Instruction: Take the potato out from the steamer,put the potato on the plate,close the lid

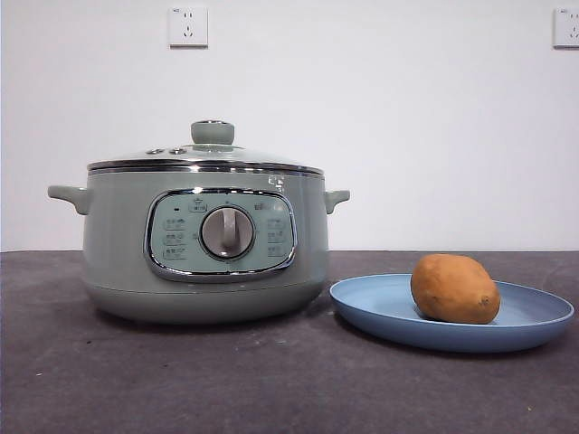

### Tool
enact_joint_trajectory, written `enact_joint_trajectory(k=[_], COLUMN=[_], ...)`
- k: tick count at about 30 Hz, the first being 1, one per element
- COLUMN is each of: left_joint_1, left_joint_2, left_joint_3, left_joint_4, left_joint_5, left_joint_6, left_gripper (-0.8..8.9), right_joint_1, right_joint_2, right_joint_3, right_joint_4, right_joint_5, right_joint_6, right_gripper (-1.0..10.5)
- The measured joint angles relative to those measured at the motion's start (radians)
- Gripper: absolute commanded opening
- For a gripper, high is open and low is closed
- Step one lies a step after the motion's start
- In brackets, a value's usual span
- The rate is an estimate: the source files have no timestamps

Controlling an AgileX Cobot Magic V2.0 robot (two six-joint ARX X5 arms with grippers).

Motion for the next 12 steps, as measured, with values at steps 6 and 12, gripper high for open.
enact_joint_trajectory(k=[6,12], left_joint_1=[0.0,0.0], left_joint_2=[0.0,0.0], left_joint_3=[0.0,0.0], left_joint_4=[0.0,0.0], left_joint_5=[0.0,0.0], left_joint_6=[0.0,0.0], left_gripper=[-0.04,-0.04], right_joint_1=[0.0,-0.087], right_joint_2=[0.0,-0.069], right_joint_3=[0.0,-0.004], right_joint_4=[0.0,0.064], right_joint_5=[0.0,0.076], right_joint_6=[-0.001,-0.06], right_gripper=[0.0,0.0])
